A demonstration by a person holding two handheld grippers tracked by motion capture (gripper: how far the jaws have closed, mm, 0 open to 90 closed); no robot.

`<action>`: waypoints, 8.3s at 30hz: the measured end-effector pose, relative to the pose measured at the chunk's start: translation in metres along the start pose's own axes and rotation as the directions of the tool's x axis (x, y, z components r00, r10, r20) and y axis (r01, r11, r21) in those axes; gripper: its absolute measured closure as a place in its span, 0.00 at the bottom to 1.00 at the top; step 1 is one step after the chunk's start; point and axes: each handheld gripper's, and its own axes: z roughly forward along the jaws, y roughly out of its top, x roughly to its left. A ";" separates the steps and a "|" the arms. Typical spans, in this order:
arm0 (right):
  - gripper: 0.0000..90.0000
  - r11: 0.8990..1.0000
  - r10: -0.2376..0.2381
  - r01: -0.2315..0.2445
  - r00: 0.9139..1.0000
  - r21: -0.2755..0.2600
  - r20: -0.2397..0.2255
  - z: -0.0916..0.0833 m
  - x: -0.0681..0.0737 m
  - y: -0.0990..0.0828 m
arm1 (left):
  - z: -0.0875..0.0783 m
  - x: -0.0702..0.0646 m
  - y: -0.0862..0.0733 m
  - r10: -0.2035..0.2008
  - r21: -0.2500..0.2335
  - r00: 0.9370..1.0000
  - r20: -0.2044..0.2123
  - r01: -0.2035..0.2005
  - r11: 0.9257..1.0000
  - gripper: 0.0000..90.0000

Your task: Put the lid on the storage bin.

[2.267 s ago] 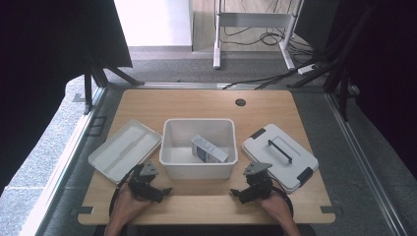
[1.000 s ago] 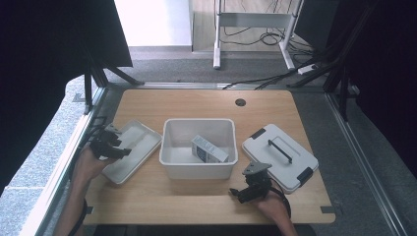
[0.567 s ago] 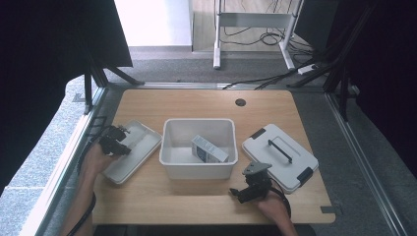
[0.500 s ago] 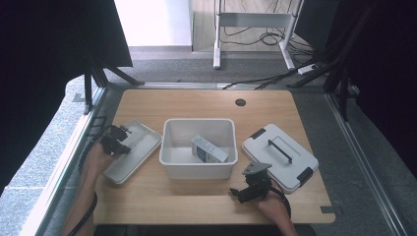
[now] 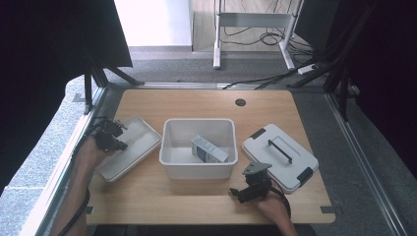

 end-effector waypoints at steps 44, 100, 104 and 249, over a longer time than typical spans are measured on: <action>0.00 1.000 0.001 -0.001 1.000 -0.001 0.002 0.000 0.000 0.000 | -0.108 -0.063 0.087 0.524 -0.179 0.847 0.094 -0.503 0.845 0.99; 0.00 1.000 0.002 -0.002 1.000 -0.001 0.001 0.000 0.000 0.000 | -0.050 -0.139 0.179 0.489 -0.269 0.869 0.083 -0.453 0.850 0.38; 0.00 1.000 0.002 -0.002 1.000 -0.002 0.001 0.000 0.000 0.000 | -0.059 -0.132 0.169 0.444 -0.284 0.893 0.073 -0.408 0.868 0.28; 0.94 0.785 -0.528 0.601 0.775 0.150 -0.347 -0.028 0.004 0.285 | 0.065 -0.157 -0.050 0.018 -0.384 0.997 0.074 0.012 0.923 0.00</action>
